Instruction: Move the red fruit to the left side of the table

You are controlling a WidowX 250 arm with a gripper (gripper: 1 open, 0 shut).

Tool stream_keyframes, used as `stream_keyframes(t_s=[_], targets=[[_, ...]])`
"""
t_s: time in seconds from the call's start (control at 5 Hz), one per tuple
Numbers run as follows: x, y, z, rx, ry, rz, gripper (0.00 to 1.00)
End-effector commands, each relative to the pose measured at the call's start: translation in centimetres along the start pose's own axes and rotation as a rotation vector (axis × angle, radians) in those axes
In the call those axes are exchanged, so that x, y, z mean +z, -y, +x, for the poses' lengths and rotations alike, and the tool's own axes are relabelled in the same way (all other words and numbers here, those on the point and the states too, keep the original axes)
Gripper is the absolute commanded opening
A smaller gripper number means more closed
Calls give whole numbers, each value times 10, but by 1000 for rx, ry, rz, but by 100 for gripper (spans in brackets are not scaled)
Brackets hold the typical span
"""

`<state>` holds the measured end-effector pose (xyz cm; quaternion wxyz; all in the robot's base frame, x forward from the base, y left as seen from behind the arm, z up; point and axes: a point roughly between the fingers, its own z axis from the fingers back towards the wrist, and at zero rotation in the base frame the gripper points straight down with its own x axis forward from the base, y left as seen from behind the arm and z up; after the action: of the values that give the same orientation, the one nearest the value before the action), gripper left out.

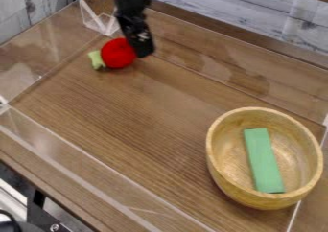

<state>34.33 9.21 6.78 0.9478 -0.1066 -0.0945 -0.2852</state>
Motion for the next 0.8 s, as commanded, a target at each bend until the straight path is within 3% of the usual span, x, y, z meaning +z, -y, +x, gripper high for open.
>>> stream_keyframes(t_s=[0.0, 0.4, 0.6], targets=[[22, 9, 20, 38, 65, 74, 100], [8, 7, 24, -29, 48, 47, 100], [12, 15, 24, -64, 40, 32, 100]])
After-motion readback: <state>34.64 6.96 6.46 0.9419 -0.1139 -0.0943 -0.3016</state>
